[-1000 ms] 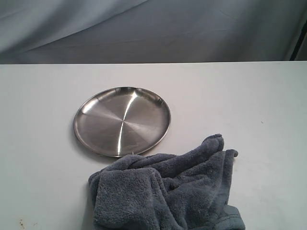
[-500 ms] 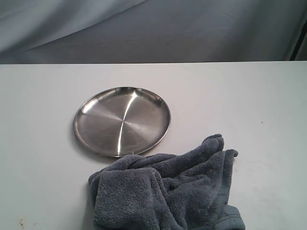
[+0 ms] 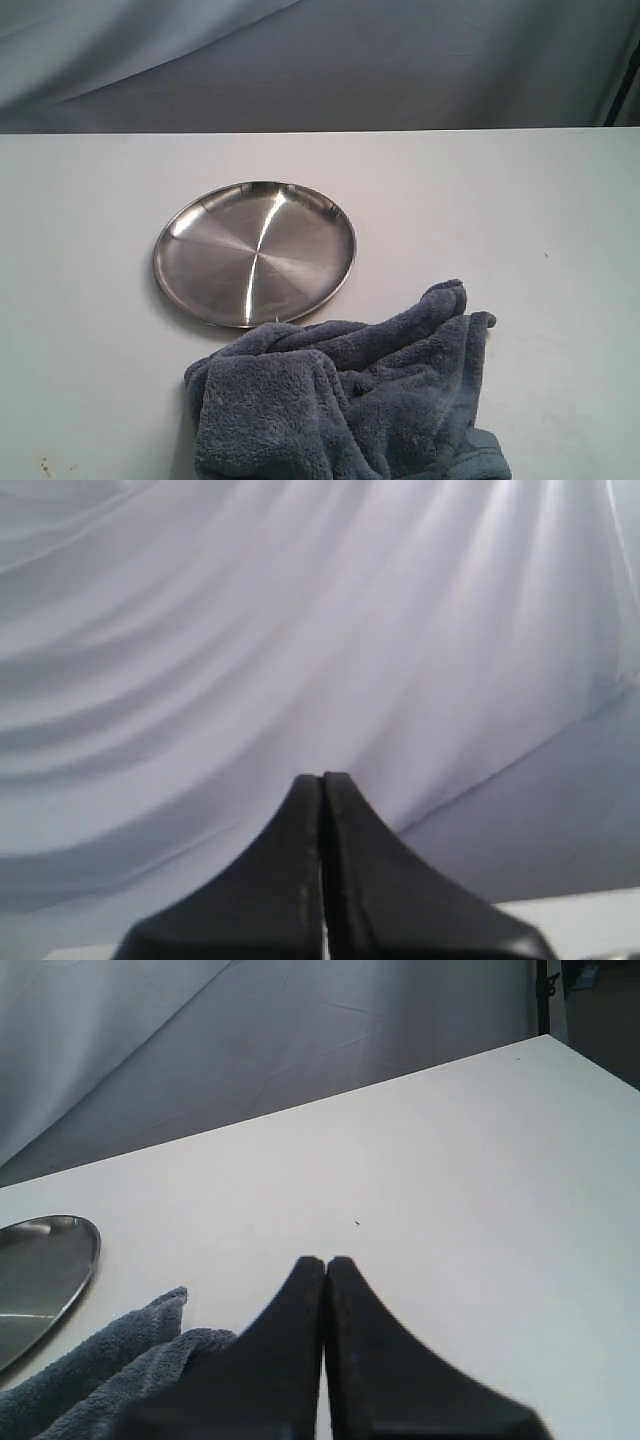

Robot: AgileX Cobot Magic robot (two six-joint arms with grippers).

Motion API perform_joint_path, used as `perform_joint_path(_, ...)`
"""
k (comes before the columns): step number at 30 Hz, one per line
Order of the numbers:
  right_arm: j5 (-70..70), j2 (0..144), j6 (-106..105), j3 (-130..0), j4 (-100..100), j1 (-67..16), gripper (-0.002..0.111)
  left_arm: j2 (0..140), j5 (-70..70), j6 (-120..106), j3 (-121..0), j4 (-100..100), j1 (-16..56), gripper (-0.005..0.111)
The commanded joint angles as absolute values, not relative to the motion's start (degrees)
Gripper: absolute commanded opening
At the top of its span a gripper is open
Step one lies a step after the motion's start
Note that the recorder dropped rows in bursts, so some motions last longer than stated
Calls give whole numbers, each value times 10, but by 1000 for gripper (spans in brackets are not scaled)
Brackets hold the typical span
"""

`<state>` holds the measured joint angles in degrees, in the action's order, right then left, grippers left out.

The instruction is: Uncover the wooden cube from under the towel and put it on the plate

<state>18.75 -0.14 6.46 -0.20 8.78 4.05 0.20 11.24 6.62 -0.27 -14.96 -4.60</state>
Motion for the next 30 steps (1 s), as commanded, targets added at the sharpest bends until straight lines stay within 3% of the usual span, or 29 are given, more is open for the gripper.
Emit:
perform_joint_path(1,187,0,61,0,82,40,0,0,196,221,0,-153,-44,0)
perform_joint_path(11,187,0,61,0,82,40,0,0,209,309,0,-153,-44,0)
perform_joint_path(13,187,0,61,0,82,40,0,0,151,403,-13,-161,-44,0)
perform_joint_path(14,187,0,61,0,82,40,0,0,51,496,-60,-218,-44,0)
perform_joint_path(17,187,0,61,0,82,40,0,16,-31,501,-147,-331,-44,0)
perform_joint_path(21,187,0,61,0,82,40,0,108,-120,365,-245,-311,-44,0)
perform_joint_path(26,187,0,61,0,82,40,0,262,-308,-107,-323,62,-44,0)
perform_joint_path(30,187,0,61,0,82,40,0,363,-410,-298,-371,269,-44,0)
